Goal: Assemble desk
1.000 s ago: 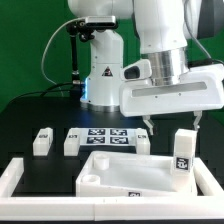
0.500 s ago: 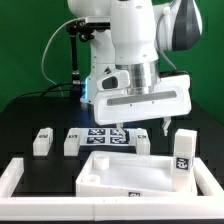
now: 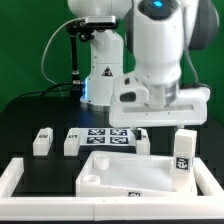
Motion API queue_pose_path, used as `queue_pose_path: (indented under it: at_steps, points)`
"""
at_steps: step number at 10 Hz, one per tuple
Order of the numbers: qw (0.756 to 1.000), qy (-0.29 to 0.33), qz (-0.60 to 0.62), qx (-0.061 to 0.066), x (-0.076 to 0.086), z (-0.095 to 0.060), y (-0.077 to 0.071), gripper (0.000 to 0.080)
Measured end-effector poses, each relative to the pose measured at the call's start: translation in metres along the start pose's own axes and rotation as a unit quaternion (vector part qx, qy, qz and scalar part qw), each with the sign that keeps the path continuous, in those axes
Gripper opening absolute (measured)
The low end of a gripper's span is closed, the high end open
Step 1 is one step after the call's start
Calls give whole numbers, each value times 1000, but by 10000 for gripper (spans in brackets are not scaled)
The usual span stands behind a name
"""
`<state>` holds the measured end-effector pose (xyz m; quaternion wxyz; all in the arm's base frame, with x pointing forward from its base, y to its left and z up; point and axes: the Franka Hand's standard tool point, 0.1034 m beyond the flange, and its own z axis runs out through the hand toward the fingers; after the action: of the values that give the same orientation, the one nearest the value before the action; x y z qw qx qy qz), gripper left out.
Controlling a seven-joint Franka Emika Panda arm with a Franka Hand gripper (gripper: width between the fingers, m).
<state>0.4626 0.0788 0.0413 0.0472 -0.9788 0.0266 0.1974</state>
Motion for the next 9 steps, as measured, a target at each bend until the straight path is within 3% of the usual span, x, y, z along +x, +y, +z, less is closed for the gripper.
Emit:
queue_pose_path:
  at_steps: [1, 4, 6, 9]
  points:
    - [1000, -23, -5, 3, -3, 5, 10, 649]
    - [994, -111, -1, 8, -6, 7, 7, 649]
    - [982, -191, 5, 2, -16, 17, 7, 649]
    - [981, -195, 6, 9, -16, 23, 23, 649]
